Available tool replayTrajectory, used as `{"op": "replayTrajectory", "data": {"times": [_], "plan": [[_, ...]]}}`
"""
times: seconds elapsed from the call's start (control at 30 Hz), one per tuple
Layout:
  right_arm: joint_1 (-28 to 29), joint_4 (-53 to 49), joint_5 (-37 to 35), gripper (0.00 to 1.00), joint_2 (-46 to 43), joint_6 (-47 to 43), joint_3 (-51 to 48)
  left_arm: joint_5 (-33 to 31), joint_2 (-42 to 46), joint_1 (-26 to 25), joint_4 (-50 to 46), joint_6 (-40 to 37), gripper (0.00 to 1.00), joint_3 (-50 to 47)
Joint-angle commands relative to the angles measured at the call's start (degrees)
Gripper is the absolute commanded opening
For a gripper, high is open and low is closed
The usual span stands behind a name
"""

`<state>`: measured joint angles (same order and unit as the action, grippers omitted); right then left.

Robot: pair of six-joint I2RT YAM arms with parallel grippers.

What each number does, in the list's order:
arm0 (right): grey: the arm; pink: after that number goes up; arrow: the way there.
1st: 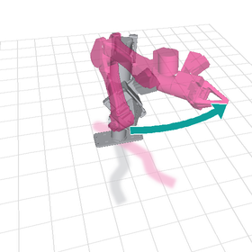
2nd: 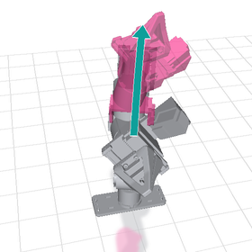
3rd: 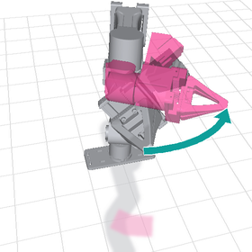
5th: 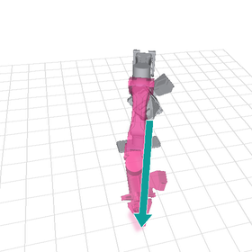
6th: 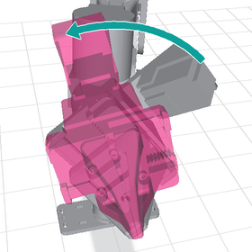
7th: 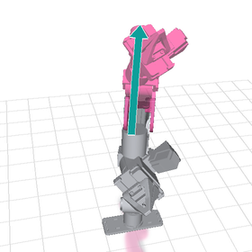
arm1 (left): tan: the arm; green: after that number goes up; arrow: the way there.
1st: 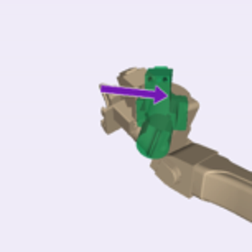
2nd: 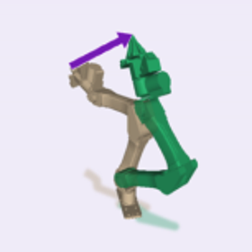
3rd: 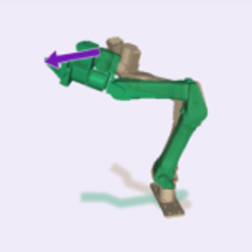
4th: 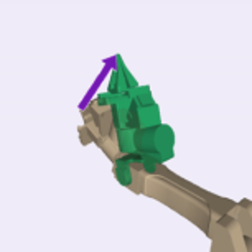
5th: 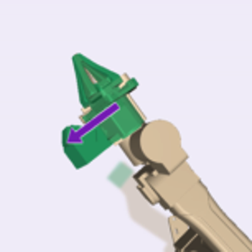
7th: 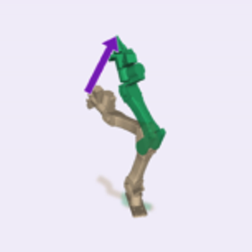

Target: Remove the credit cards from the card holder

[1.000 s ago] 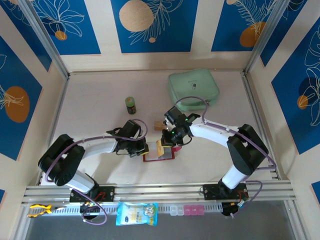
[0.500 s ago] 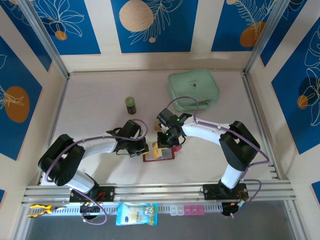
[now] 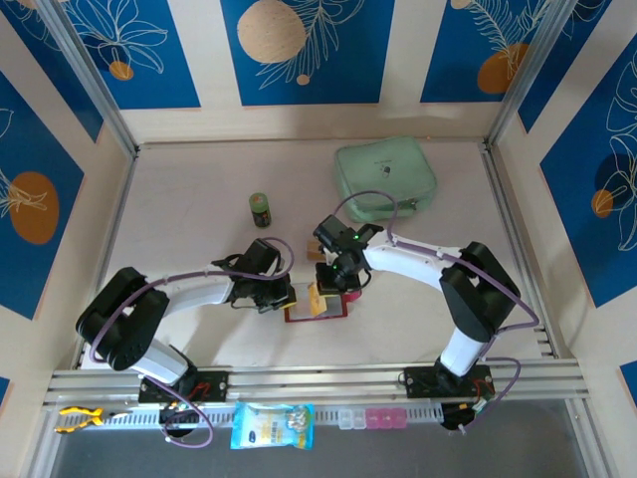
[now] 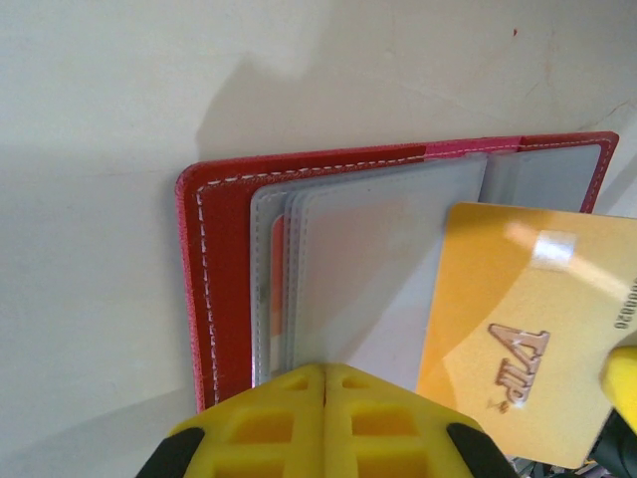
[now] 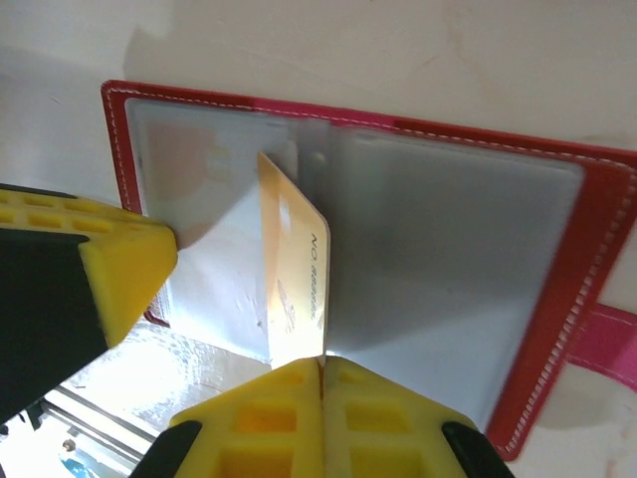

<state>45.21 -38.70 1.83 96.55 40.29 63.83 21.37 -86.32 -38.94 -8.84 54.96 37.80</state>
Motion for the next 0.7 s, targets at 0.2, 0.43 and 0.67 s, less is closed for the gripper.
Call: {"op": "replayTrajectory", "data": {"times": [0.2, 0.43, 0.67], "plan": [[-0.04, -5.2, -2.99, 0.02, -0.9, -1.79, 2.52, -0.88, 0.64, -0.38, -1.94, -1.13, 0.0, -0.78], [0.01, -0.91, -0.16, 0.03, 0.39, -0.33, 1.04, -0.86, 0.64, -0.35, -2.06, -1.26, 0.0, -0.8], [0.24, 1.04, 1.25, 0.08, 0.69, 0.84, 0.02, -0.97, 0.72, -0.34, -2.11, -1.24, 0.0, -0.97]]}}
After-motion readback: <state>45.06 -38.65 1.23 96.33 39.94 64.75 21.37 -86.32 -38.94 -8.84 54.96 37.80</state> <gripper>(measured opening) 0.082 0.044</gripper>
